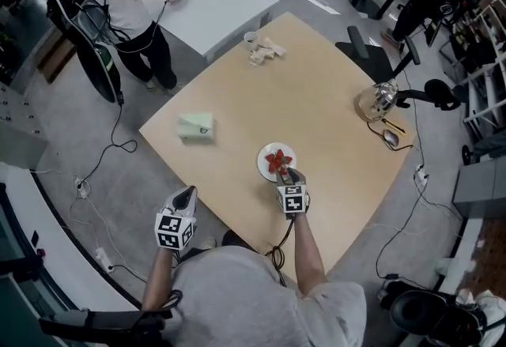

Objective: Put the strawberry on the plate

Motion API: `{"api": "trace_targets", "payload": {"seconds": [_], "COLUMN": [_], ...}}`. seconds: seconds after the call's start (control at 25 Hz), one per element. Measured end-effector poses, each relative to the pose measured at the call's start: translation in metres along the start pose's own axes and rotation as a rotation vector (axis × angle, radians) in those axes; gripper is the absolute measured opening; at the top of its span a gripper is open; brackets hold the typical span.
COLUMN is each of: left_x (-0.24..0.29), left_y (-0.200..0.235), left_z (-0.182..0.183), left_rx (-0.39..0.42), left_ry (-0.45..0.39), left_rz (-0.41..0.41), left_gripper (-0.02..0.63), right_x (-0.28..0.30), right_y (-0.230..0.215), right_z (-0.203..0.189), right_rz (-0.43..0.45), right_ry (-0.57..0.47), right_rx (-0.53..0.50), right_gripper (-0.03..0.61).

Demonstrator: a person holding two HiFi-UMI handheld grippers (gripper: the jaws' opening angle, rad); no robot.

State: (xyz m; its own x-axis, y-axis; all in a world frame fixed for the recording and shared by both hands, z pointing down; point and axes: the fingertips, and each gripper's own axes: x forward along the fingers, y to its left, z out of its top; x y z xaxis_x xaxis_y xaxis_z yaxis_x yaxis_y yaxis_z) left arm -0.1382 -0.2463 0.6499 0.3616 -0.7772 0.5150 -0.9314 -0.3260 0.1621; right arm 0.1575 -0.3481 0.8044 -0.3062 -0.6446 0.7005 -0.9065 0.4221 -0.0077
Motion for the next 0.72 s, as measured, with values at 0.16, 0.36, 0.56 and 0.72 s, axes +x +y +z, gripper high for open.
{"api": "trace_targets", "payload": {"seconds": [0.16,0.36,0.56,0.72], "left_x": [0.002,0.002,0.003,0.002], "left_y": [0.000,0.000,0.001,0.001], "left_z": [0.001,0.002,0.002,0.001], "left_rx": [0.001,0.001,0.003,0.003], "left_ry": [0.010,0.011,0.014,0.015], "left_rz": [0.005,0.017,0.022,0.024], "left_gripper": [0.020,0.020,0.020,0.020], "right_x": [0.005,0.013,0.015,0.013], "right_y": [0.001,0.001,0.001,0.001], "right_z": [-0.002,-0.009,-0.009,-0.008], "right_rz": [0.009,0.015,0.018,0.019], "right_ry": [0.003,0.019,0.019,0.016], "right_rx": [-0.003,-0.006,0.004,0.016], "right_gripper": [0.160,0.161,0.160,0.161]}}
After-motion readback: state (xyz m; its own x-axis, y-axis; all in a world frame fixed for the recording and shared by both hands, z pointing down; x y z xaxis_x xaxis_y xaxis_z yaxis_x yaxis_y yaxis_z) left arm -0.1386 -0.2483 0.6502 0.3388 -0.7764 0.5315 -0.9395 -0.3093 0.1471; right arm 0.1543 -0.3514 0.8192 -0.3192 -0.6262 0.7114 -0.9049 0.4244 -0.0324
